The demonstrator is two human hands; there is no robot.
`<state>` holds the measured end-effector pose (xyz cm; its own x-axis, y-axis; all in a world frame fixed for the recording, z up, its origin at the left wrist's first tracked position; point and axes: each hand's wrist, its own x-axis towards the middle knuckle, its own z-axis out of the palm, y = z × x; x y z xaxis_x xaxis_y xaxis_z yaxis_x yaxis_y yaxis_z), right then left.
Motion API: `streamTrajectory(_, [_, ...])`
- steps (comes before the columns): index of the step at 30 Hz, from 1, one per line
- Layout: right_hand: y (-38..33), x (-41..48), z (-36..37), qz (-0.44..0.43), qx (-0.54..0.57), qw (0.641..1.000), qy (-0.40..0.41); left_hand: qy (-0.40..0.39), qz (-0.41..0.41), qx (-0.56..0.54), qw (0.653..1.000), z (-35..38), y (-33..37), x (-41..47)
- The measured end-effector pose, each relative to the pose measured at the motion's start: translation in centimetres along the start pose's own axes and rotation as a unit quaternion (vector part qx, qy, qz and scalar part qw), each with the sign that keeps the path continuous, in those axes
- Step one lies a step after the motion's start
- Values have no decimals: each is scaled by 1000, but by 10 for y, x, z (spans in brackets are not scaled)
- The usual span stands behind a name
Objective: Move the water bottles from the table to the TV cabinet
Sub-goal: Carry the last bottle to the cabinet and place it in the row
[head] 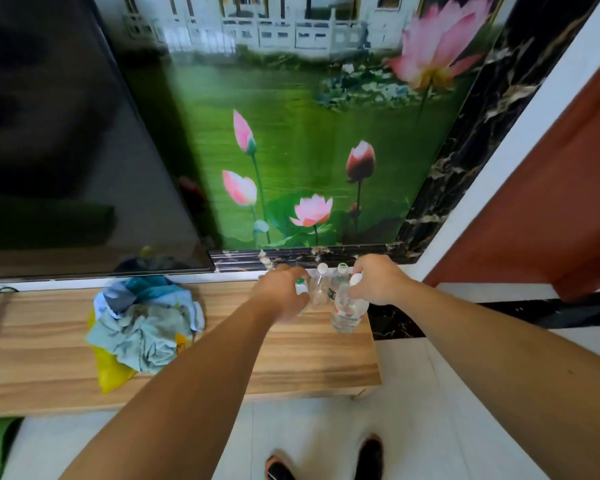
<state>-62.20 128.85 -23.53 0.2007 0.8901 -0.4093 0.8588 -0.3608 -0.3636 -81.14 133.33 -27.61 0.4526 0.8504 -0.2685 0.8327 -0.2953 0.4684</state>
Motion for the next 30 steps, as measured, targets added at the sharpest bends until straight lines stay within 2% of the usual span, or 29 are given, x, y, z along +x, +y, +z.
streamTrajectory(11, [32, 84, 36, -20, 4, 999, -51, -15, -65, -8, 998, 33, -10, 45])
streamTrajectory(18, [57, 135, 114, -21, 18, 993, -113, -65, -96, 14, 993, 84, -33, 68])
streamTrajectory(23, [79, 161, 165, -30, 20, 994, -107, -91, -113, 8, 989, 116, -63, 80])
streamTrajectory(30, [87, 184, 198, -34, 8, 991, -129, -115, -134, -30, 984, 144, -84, 81])
